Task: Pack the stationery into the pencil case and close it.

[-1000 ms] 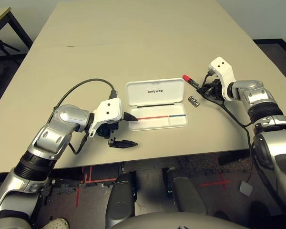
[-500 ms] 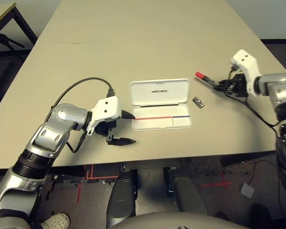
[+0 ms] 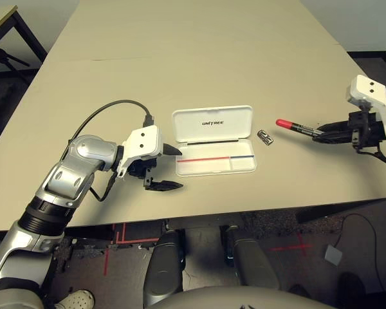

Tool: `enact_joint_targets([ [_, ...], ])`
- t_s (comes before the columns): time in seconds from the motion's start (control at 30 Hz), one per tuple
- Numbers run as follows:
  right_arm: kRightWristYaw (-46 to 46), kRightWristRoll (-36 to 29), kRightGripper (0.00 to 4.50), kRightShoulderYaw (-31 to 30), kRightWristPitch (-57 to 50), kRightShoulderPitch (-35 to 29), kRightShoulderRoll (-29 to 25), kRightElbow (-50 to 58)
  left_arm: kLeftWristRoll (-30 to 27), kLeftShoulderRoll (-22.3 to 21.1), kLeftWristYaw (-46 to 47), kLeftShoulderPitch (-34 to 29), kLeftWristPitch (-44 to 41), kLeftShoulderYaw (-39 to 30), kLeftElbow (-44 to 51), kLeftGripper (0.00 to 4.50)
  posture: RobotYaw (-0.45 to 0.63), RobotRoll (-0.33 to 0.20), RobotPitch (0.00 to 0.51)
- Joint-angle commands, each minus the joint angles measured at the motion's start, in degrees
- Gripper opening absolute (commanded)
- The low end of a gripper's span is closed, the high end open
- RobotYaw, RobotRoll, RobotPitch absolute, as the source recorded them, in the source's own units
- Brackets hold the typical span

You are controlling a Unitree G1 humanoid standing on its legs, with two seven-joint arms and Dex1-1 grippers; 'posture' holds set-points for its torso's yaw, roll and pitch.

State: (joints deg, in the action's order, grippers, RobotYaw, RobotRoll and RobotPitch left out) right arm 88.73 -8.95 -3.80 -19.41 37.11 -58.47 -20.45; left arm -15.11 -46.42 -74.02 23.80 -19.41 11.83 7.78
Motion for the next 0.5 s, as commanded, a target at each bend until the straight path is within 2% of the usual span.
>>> enact_joint_targets([
  [0.03, 2.46, -0.46, 0.57, -1.69, 2.74, -0.25, 0.19, 3.13, -0.04, -1.66, -0.98, -1.14, 0.96, -0.99, -1.04, 4.50, -0.05, 0.000, 0.170],
  [0.13, 2.63, 0.25, 0.57, -2.86, 4.25, 0.65, 1.31, 3.94, -0.53, -2.18, -1.09, -1.21, 1.06, -1.62, -1.17, 4.50, -0.04, 0.000, 0.171],
  [0.5, -0.74, 4.92, 0.57, -9.55, 13.57, 7.33, 10.96, 4.74, -1.67, -2.48, -0.94, -1.30, 1.68, -4.09, -1.57, 4.50, -0.01, 0.000, 0.164],
])
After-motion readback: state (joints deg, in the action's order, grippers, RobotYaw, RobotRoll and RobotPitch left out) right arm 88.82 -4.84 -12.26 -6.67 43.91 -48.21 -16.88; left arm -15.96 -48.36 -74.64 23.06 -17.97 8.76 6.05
